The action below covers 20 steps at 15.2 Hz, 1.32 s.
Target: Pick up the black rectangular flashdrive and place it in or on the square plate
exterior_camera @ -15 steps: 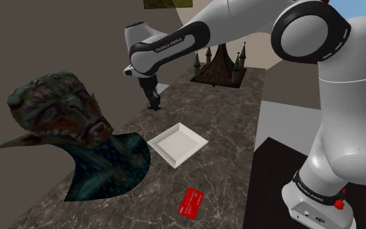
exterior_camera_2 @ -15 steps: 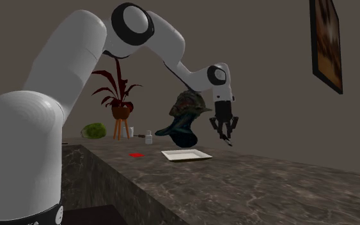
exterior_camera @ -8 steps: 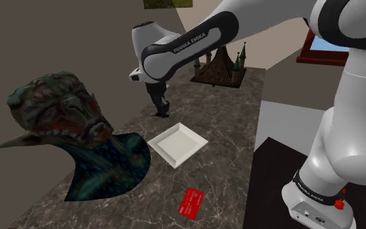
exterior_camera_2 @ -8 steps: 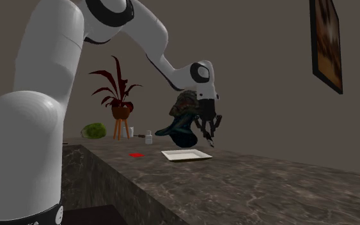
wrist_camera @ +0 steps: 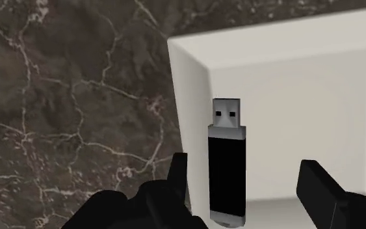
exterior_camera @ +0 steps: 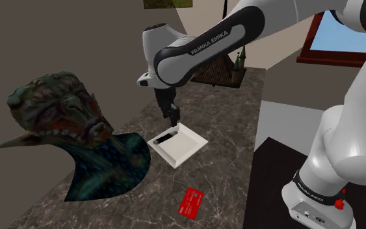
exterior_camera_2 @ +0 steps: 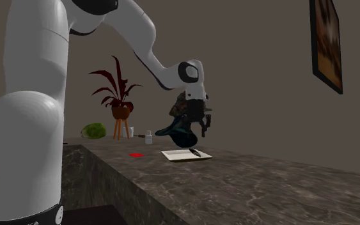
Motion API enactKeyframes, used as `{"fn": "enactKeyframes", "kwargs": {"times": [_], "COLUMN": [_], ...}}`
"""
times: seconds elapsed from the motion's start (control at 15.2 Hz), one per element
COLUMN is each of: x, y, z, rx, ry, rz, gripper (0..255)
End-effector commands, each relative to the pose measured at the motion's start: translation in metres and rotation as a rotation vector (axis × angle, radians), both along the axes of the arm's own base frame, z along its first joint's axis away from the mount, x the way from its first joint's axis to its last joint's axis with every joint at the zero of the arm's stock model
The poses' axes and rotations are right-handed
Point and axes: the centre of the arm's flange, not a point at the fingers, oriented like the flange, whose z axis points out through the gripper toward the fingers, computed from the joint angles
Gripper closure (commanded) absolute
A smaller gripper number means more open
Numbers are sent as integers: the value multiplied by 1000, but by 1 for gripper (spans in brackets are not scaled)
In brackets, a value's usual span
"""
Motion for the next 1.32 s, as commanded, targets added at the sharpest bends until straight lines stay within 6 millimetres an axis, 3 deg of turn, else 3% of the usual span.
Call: {"fn": "enactKeyframes", "kwargs": {"times": [0.0,0.13,0.59,1.19,1.25], "x": [22,48,42,41,41], "y": [-26,-54,-47,-46,-46], "z": [-14,-38,-73,-76,-76], "rx": [110,236,236,236,236], "ry": [81,176,176,176,176], "rz": [47,93,93,93,93], "gripper": [0,0,0,0,255]}}
